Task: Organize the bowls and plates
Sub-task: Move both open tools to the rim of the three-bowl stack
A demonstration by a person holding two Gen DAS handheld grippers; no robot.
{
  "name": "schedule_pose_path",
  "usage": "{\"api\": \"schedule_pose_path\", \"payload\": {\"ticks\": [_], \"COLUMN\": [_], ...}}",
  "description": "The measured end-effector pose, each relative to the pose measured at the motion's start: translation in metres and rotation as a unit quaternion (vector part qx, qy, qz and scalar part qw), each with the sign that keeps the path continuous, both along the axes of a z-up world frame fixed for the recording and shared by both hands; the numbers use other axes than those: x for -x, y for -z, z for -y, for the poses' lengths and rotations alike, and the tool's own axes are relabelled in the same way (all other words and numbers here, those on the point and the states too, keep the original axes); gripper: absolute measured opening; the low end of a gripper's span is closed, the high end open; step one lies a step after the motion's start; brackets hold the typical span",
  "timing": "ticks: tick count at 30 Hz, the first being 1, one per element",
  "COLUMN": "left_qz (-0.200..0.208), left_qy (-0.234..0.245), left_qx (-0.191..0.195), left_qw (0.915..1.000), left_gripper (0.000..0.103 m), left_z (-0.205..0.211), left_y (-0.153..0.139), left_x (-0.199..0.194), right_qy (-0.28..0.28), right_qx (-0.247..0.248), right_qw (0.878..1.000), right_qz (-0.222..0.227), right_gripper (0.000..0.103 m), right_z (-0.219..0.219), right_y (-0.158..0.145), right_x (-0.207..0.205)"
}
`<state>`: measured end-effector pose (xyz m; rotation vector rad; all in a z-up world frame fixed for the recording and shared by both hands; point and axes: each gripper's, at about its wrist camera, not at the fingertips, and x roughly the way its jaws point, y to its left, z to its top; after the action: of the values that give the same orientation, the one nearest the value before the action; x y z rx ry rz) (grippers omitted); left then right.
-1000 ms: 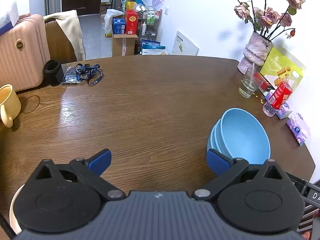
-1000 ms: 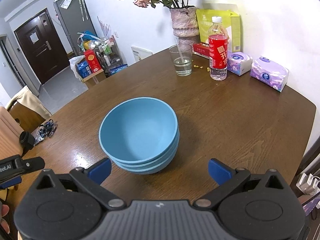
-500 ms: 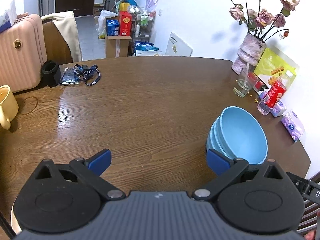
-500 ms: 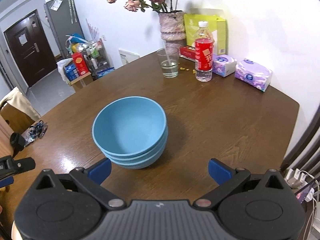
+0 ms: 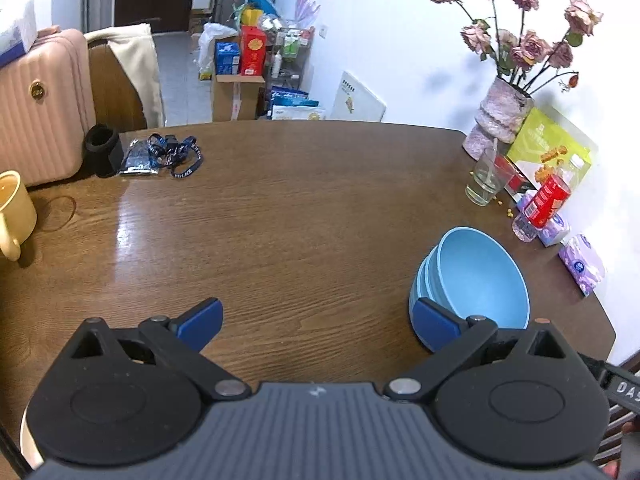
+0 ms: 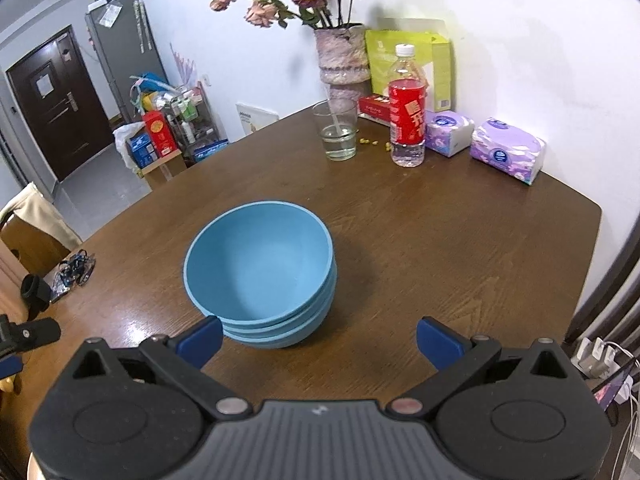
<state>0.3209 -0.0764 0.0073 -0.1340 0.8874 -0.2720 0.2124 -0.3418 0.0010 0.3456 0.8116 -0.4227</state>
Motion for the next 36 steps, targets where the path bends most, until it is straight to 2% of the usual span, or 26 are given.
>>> {"api": "schedule_pose_path", "payload": {"ticks": [15, 25, 36], "left_qz": [-0.011, -0.019, -0.029], "left_qy": [-0.008, -0.003, -0.011], "left_qx": [0.000, -0.016, -0.022], "left_qw": [0.9999, 0.9997, 0.9992], "left_gripper": [0.103, 0.103, 0.103], "left_z": [0.046, 0.085, 0.106], "left_y": [0.000, 0.005, 0.013], "left_x": [-0.014, -0.024, -0.035], "right_qy": [-0.025, -0.037, -0.061], "right_qx": [-0.009, -0.029, -0.049], "right_qw": [0.999, 0.999, 0.997], "right_qz": [-0.018, -0.023, -0.028], "right_gripper": [0.103, 0.103, 0.103], "right_z": [0.042, 0.071, 0.086], "right_y": [0.009, 0.018, 0.032], "right_x": [-0.023, -0.037, -0.061]}}
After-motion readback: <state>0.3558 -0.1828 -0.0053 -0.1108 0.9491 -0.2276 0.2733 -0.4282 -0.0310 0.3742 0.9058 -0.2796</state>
